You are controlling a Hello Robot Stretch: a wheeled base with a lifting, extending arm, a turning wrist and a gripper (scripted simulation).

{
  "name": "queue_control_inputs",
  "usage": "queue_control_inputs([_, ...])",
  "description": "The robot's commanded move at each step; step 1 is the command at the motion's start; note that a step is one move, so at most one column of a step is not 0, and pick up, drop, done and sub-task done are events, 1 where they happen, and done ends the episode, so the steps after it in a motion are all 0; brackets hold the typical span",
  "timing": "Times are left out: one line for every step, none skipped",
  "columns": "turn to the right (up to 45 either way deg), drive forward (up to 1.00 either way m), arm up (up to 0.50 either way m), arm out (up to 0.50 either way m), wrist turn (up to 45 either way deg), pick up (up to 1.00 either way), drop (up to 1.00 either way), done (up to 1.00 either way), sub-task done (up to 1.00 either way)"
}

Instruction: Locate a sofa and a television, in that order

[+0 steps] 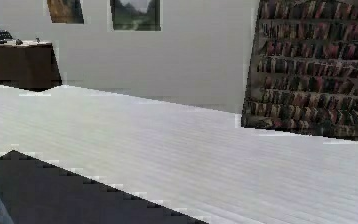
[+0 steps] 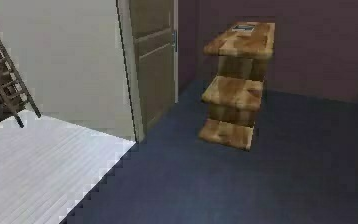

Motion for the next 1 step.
queue_control_inputs([0.0, 0.6, 0.0, 0.0, 0.0, 0.0, 0.0, 0.0, 0.0])
